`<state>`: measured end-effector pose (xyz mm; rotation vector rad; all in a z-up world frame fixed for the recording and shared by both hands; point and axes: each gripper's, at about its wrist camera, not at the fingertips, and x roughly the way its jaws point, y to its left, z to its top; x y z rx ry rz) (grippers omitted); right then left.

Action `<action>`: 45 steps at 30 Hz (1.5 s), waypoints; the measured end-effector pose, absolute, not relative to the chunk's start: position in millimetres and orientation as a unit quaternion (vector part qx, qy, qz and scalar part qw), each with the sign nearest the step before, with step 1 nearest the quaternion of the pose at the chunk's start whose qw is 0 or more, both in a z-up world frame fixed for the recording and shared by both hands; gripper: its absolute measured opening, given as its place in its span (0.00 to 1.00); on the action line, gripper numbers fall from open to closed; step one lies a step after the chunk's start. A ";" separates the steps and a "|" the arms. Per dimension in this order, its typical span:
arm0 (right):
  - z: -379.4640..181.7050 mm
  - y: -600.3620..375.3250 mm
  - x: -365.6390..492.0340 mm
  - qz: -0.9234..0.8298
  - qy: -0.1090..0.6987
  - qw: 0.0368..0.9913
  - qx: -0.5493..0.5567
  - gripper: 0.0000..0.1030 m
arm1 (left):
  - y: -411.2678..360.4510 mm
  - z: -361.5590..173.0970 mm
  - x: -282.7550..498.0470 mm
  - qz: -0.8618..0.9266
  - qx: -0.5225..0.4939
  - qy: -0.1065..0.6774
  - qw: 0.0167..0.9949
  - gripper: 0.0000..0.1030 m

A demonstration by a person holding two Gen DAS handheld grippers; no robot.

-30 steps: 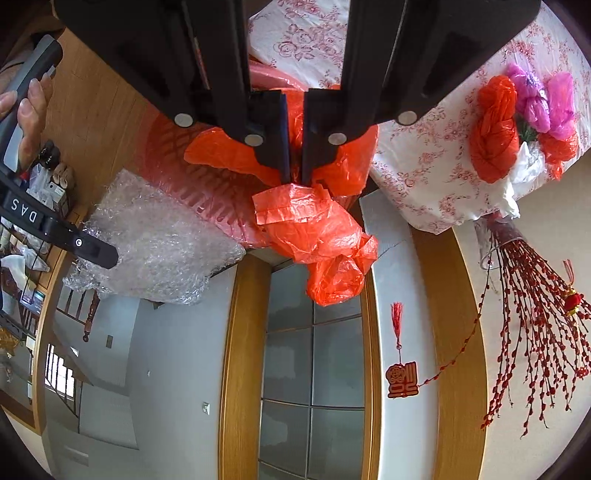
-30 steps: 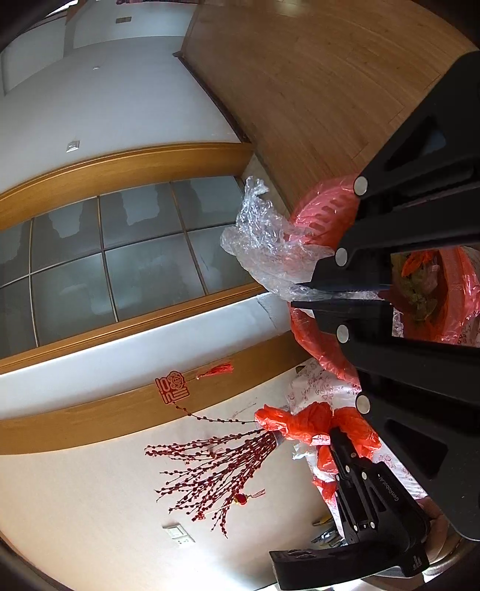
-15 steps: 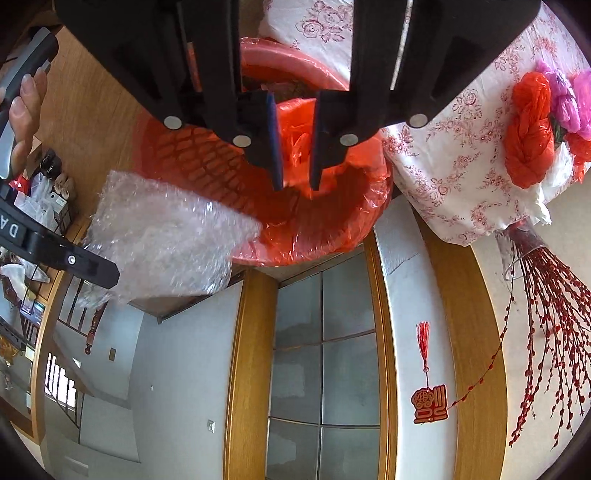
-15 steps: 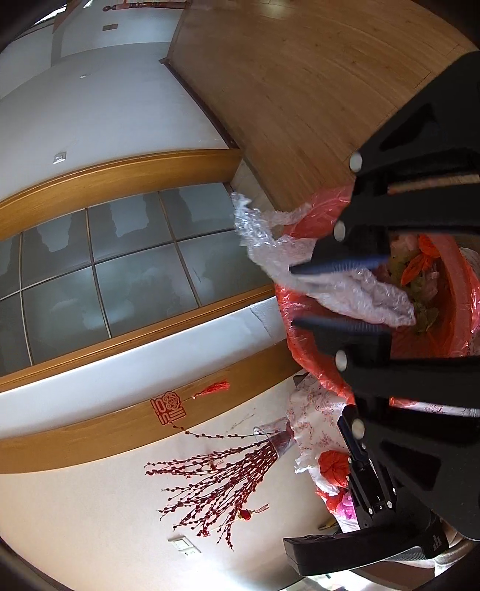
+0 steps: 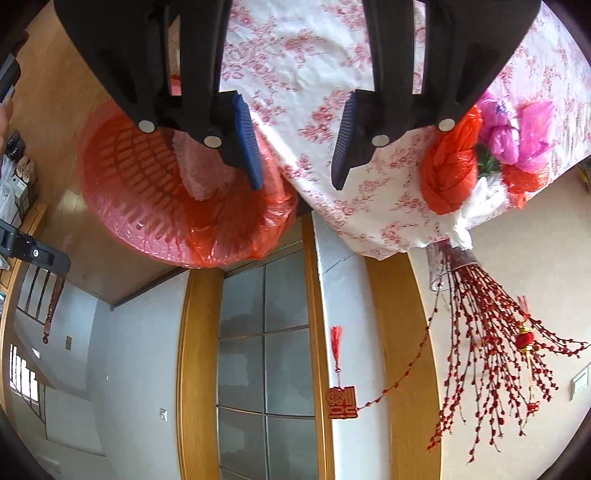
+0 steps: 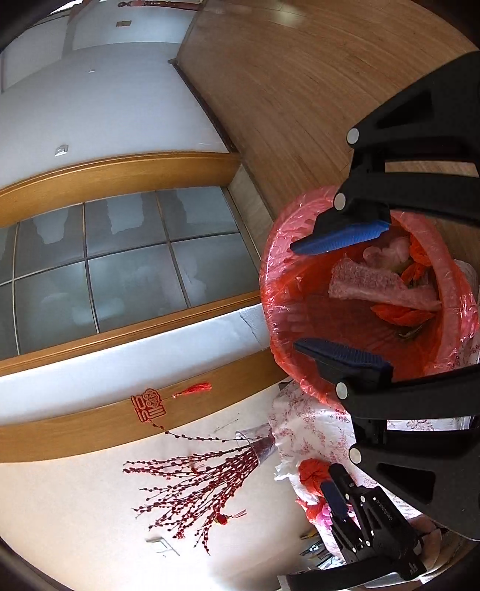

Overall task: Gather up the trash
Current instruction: 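Drop the bubble wrap and orange bag into the wastebasket by opening both grippers, then withdraw both open grippers from the wastebasket toward the table, then grasp the red-orange bag on the table with the right gripper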

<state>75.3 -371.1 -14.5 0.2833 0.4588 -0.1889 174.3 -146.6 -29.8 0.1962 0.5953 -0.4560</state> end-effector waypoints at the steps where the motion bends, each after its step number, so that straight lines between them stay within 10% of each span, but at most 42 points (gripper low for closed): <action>1: -14.3 -367.5 76.6 -0.088 0.228 0.960 0.137 0.46 | -139.6 -29.1 171.7 -0.215 0.096 0.287 0.928 0.41; 24: -40.2 -158.5 196.4 0.109 0.325 0.934 0.103 0.46 | 96.1 -33.4 163.3 0.011 0.022 0.292 0.956 0.55; 45: -91.6 -92.8 270.1 0.088 0.404 0.906 0.089 0.42 | 142.8 -45.5 177.8 0.041 -0.015 0.303 0.952 0.58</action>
